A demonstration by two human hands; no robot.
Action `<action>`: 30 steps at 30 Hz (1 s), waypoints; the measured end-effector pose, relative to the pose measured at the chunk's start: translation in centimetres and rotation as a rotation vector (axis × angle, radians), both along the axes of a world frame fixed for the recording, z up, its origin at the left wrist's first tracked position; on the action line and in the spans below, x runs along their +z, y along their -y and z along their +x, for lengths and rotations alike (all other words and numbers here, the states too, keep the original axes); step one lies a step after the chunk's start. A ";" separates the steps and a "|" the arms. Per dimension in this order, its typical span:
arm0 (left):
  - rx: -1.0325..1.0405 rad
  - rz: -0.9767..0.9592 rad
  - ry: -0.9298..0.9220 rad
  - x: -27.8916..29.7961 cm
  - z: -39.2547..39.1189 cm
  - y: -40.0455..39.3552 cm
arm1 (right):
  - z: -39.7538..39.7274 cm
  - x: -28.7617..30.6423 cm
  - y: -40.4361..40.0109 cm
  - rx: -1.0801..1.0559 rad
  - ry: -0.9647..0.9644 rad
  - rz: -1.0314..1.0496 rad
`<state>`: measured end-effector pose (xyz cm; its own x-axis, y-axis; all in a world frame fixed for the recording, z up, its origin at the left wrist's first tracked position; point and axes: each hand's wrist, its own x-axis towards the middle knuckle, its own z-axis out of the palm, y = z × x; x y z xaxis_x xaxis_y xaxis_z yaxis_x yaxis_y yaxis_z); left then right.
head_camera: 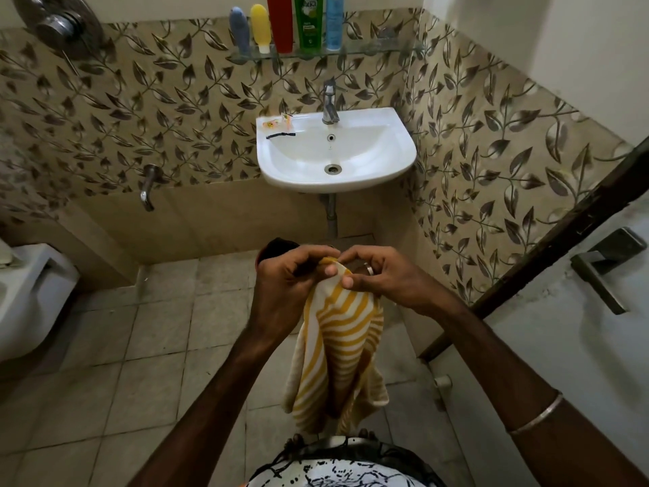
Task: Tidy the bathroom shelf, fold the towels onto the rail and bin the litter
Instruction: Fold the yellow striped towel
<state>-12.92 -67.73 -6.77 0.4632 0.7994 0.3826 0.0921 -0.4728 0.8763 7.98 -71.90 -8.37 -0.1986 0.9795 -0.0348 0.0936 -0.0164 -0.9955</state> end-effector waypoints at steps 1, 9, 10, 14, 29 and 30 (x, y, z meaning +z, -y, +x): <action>-0.022 0.012 -0.017 0.2 -0.1 -0.1 | 0.1 -0.2 0.0 0.066 -0.032 -0.056; -0.012 0.117 -0.071 0.7 -0.5 -0.2 | 0.9 -1.4 -0.6 0.072 0.058 -0.089; 0.007 0.119 -0.072 0.8 -0.6 -0.2 | 0.8 -1.5 -0.5 0.040 0.049 -0.065; 0.053 0.148 -0.135 0.9 -0.9 -0.5 | 0.4 -1.7 0.0 -0.103 0.028 0.093; 0.015 0.264 -0.083 2.6 -2.1 -0.5 | 1.7 -5.1 -0.6 0.068 0.163 -0.242; 0.023 0.256 -0.083 2.7 -2.2 -0.6 | 1.8 -5.3 -0.5 0.057 0.146 -0.254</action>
